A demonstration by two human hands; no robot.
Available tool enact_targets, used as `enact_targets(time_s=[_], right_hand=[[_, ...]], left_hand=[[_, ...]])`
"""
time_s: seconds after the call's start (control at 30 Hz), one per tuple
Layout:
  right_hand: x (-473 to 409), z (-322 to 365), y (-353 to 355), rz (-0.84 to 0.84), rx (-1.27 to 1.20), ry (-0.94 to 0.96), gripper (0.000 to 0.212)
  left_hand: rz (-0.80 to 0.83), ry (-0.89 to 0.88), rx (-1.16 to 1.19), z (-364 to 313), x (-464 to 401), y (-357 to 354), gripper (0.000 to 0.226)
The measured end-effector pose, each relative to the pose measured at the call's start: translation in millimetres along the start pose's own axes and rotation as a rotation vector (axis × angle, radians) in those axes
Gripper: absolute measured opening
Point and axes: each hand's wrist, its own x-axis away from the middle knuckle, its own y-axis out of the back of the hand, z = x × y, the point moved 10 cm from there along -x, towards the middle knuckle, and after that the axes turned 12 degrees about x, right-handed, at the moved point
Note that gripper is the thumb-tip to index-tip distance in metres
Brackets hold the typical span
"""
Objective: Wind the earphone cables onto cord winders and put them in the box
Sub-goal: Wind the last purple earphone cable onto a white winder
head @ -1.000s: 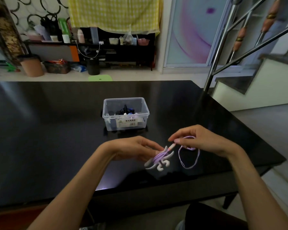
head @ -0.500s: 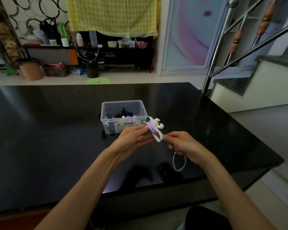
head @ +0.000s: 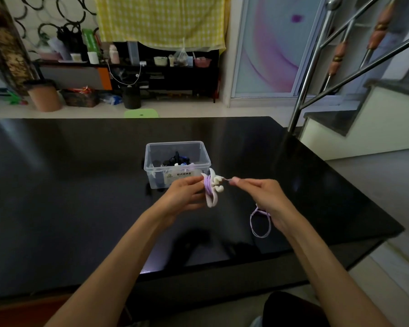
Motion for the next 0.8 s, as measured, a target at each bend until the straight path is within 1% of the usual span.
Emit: enact_targets(time_s=[0.07, 0.17, 0.23, 0.3, 0.47, 0.57, 0.63, 0.7, 0.8], right_hand=[[2, -3, 6, -0.02, -0.112, -0.063, 0.011], [0, -12, 3, 0.036, -0.229, -0.153, 0.021], [-2, -18, -1, 0.081, -0.302, -0.197, 0.021], [-1, -19, -2, 0.095, -0.321, -0.216, 0.02], [-2, -21, -5, 0.102, -0.342, -0.225, 0.017], [0, -19, -7, 0.104, -0.329, -0.236, 0.016], [2, -19, -8, 0.098, -0.342, -0.243, 0.017], [3, -18, -10, 0.093, -0.4, -0.25, 0.016], [4, -19, -12, 0.095, -0.442, -0.27, 0.015]], left_hand=[[0.032, 0.02, -0.05, 3, 0, -3, 0.022], [0.159, 0.092, -0.093, 16, 3, -19, 0.023], [0.241, 0.149, -0.129, 25, 6, -31, 0.024], [0.29, 0.198, -0.134, 31, 9, -38, 0.026], [0.257, 0.281, -0.093, 41, 14, -42, 0.027], [0.26, 0.343, -0.079, 48, 17, -44, 0.039], [0.291, 0.346, -0.113, 51, 16, -46, 0.043], [0.322, 0.33, -0.135, 52, 16, -49, 0.042], [0.351, 0.332, -0.131, 51, 19, -54, 0.034]])
